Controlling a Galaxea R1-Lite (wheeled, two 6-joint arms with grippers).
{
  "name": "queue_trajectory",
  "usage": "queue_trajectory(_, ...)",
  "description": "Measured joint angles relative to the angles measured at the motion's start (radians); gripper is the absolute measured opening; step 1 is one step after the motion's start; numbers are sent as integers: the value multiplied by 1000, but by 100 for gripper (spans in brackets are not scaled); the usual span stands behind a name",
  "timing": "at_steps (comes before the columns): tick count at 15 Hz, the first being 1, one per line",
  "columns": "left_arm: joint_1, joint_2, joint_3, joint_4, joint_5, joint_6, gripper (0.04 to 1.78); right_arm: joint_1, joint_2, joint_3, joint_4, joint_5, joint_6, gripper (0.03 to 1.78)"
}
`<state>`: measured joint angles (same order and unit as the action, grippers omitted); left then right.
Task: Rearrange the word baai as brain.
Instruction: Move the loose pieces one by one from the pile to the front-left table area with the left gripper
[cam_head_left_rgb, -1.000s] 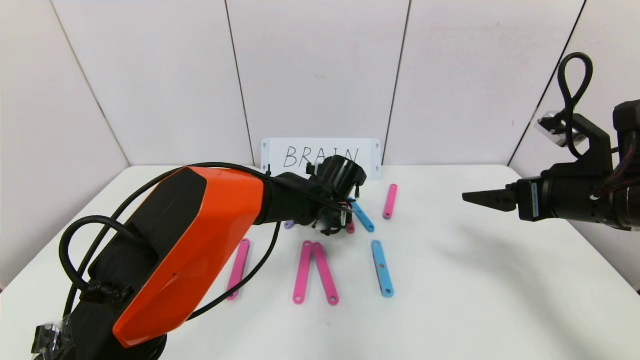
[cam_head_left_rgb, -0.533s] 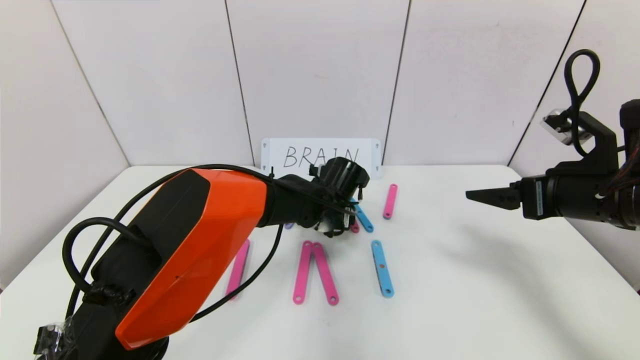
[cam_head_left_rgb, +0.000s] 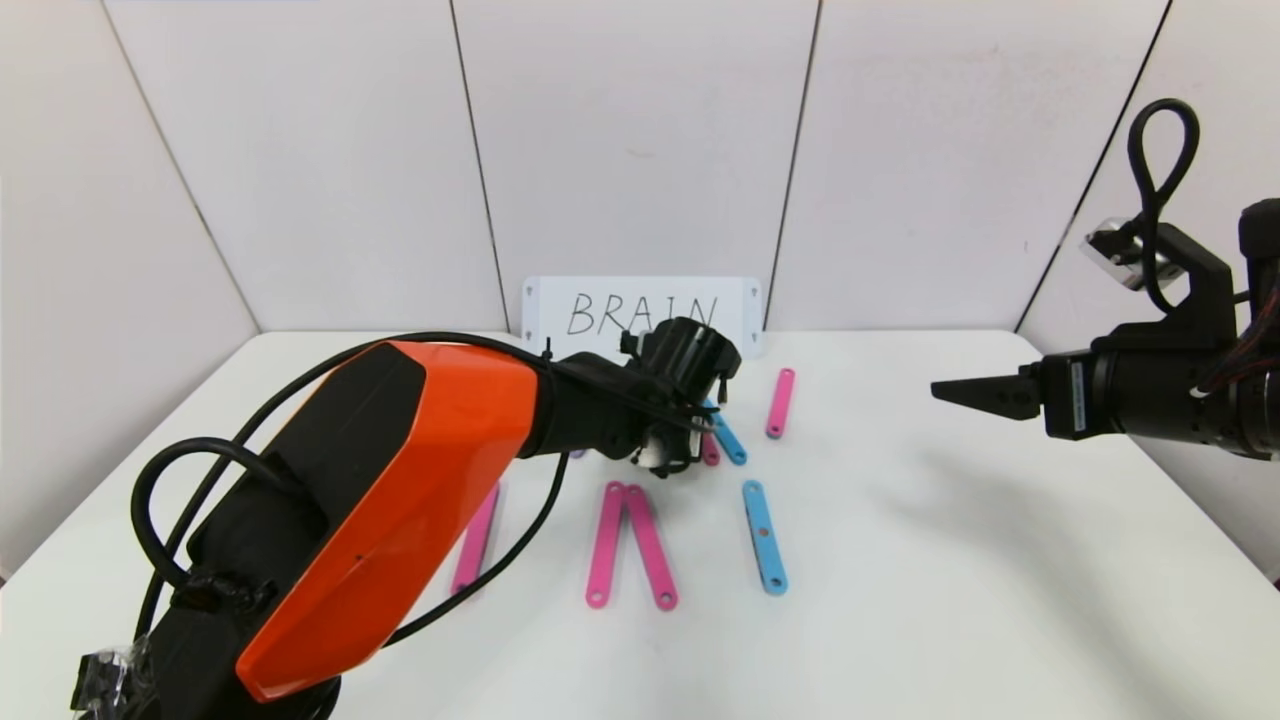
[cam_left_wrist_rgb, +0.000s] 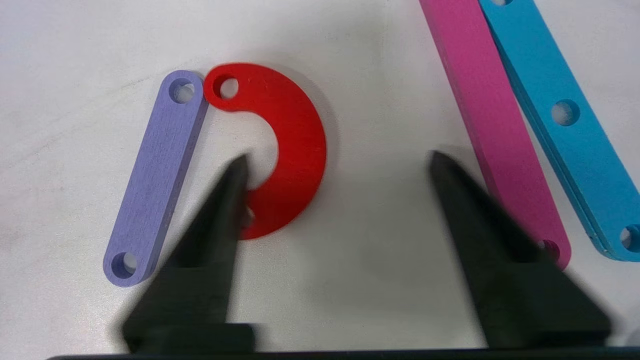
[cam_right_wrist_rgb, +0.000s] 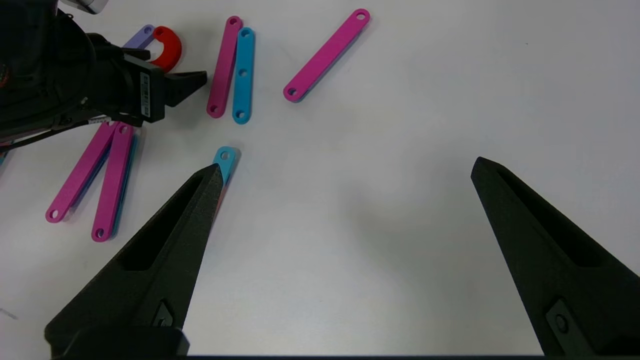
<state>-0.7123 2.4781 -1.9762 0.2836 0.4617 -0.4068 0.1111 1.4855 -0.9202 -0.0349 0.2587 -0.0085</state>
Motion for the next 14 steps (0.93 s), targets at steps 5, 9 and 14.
queue_trajectory(5, 0, 5, 0, 1, 9, -1, 19, 1, 0, 1, 0, 0, 0, 174)
queue_trajectory(9, 2, 5, 0, 2, 10, 2, 19, 1, 0, 1, 0, 0, 0, 174)
queue_trajectory(14, 8, -13, 1, 13, 8, 3, 19, 2, 0, 1, 0, 0, 0, 174)
